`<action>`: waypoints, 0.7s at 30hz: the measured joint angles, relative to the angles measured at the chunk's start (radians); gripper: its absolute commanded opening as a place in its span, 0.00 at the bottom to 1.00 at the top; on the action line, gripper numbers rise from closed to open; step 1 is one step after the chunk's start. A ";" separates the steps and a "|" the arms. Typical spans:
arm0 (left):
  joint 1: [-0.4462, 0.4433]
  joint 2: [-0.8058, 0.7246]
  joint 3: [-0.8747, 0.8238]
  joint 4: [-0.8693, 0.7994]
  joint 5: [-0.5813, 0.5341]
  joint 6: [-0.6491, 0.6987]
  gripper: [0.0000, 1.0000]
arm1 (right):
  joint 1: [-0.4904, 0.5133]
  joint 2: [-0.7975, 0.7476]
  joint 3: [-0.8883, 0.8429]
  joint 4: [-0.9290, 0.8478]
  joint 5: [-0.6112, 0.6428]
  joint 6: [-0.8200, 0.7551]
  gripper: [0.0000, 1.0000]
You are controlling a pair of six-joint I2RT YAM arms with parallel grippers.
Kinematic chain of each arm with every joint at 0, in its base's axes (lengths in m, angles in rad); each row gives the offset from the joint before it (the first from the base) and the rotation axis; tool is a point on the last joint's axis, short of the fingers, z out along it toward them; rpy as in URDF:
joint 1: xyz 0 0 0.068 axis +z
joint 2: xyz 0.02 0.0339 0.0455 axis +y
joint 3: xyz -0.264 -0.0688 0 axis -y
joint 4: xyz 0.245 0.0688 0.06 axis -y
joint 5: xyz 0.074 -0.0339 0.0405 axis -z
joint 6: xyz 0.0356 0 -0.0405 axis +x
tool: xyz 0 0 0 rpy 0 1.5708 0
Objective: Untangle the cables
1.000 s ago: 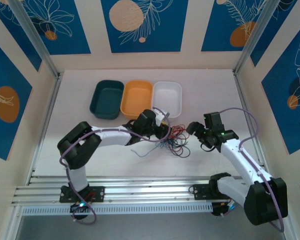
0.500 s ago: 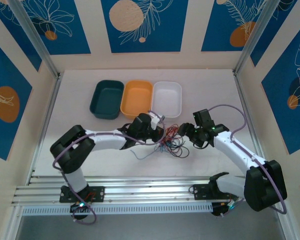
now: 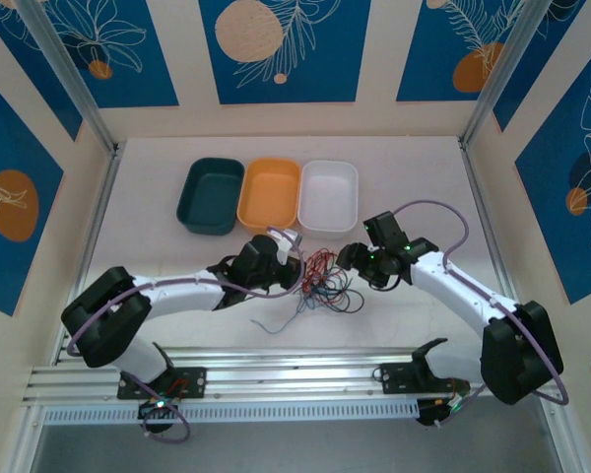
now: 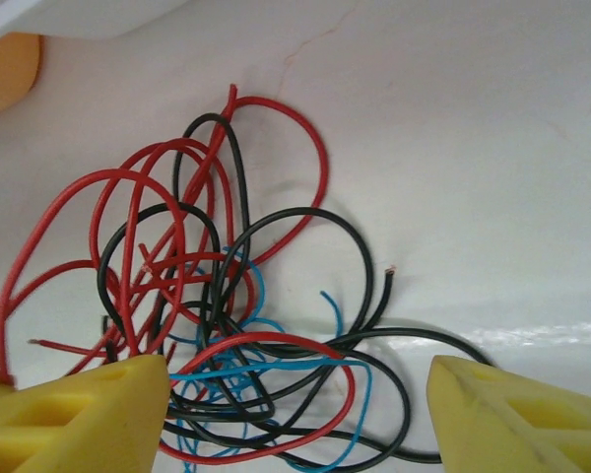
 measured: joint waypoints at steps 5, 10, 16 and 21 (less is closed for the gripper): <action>0.000 0.000 -0.036 0.034 0.001 -0.017 0.16 | 0.031 0.081 0.095 -0.006 -0.007 0.030 0.58; 0.000 0.000 -0.075 0.068 0.000 -0.026 0.21 | 0.063 0.181 0.208 -0.013 -0.011 0.055 0.51; 0.000 -0.023 -0.100 0.084 -0.021 -0.025 0.25 | 0.107 0.291 0.296 -0.012 -0.018 0.063 0.50; 0.000 -0.052 -0.142 0.123 -0.045 -0.026 0.25 | 0.143 0.356 0.340 -0.011 -0.026 0.071 0.50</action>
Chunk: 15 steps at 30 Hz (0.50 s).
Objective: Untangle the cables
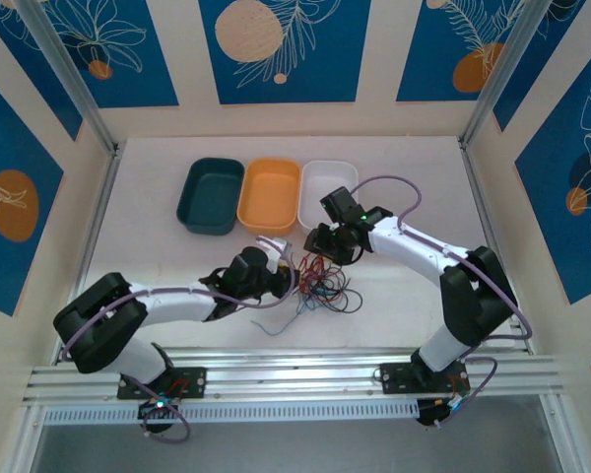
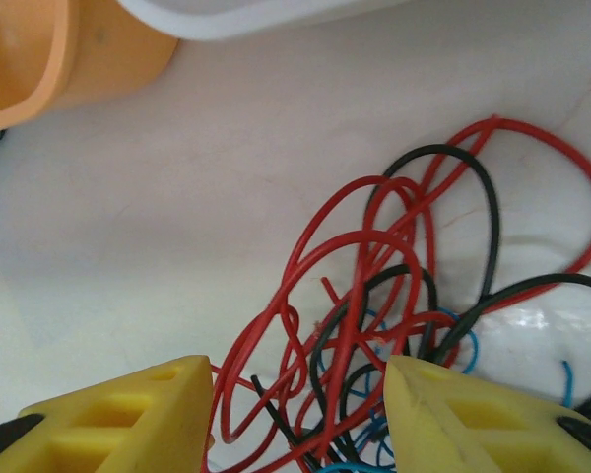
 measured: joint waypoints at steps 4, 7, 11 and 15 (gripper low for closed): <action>0.000 -0.003 -0.009 0.008 -0.010 0.000 0.25 | 0.020 0.046 0.032 0.003 -0.004 0.003 0.49; 0.000 -0.003 -0.009 0.020 -0.011 0.000 0.25 | 0.028 0.072 0.045 0.004 -0.008 0.003 0.48; 0.000 -0.002 -0.010 0.044 -0.010 0.000 0.25 | 0.030 0.098 0.054 0.005 -0.011 0.008 0.45; 0.000 0.005 -0.010 0.064 -0.008 0.000 0.23 | 0.030 0.113 0.060 0.008 -0.010 0.010 0.44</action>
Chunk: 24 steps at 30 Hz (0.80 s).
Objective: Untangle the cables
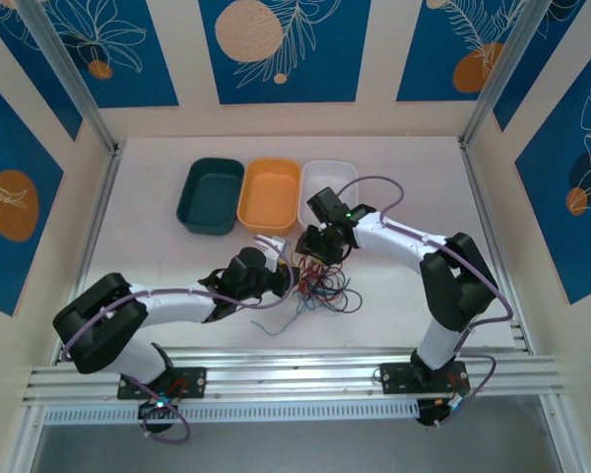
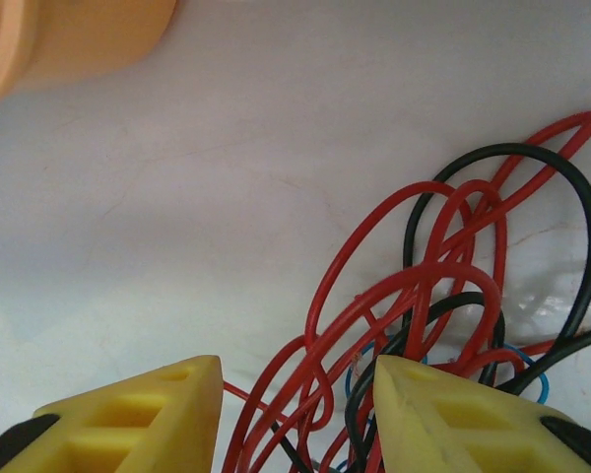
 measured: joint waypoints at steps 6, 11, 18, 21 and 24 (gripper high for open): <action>0.000 0.010 0.000 0.008 0.005 0.000 0.19 | 0.000 0.009 0.011 0.004 0.008 0.005 0.39; 0.000 0.010 0.000 0.016 0.006 0.000 0.16 | 0.000 0.013 0.011 0.008 0.016 0.016 0.31; 0.000 0.010 0.000 0.016 0.005 0.000 0.12 | 0.000 0.013 0.011 0.016 0.029 0.023 0.22; 0.000 0.010 0.000 0.016 0.004 0.000 0.11 | 0.000 0.012 0.008 0.021 0.038 0.023 0.17; 0.000 0.010 0.000 0.016 -0.001 0.000 0.11 | 0.000 -0.003 -0.008 0.024 0.042 0.026 0.14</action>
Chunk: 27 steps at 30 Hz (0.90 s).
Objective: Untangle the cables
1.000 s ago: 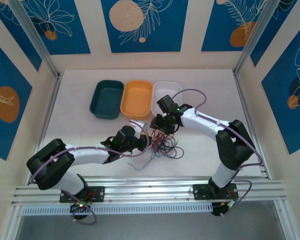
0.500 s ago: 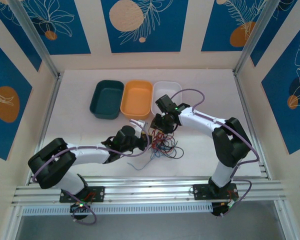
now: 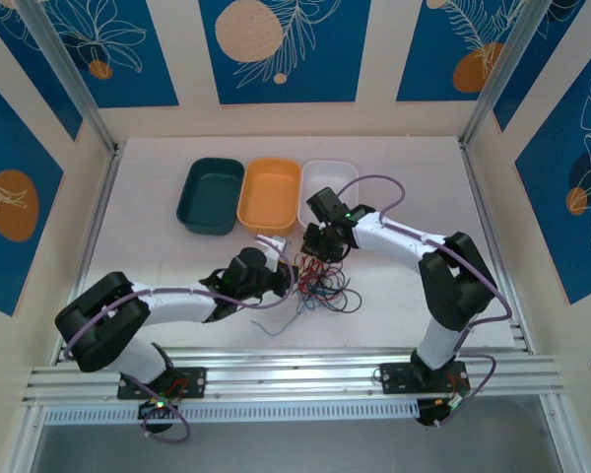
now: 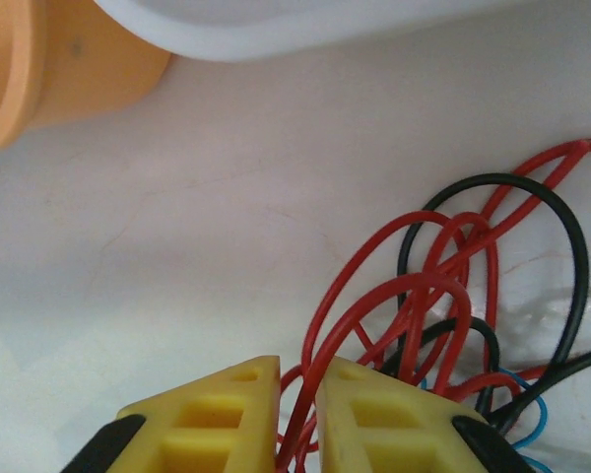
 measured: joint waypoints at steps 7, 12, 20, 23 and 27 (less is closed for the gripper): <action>0.000 0.000 -0.005 0.000 -0.027 0.000 0.11 | 0.001 -0.068 -0.029 -0.002 0.009 0.009 0.05; 0.000 -0.005 -0.008 -0.001 -0.047 0.000 0.12 | 0.009 -0.125 -0.049 -0.007 0.027 0.014 0.01; 0.000 -0.006 -0.009 -0.003 -0.066 -0.003 0.12 | 0.051 -0.259 -0.059 -0.043 0.088 -0.010 0.00; 0.000 -0.006 -0.009 -0.003 -0.071 -0.013 0.12 | 0.062 -0.317 -0.058 -0.065 0.114 -0.030 0.00; 0.000 -0.006 -0.009 -0.003 -0.077 -0.020 0.12 | 0.076 -0.375 -0.058 -0.087 0.147 -0.060 0.00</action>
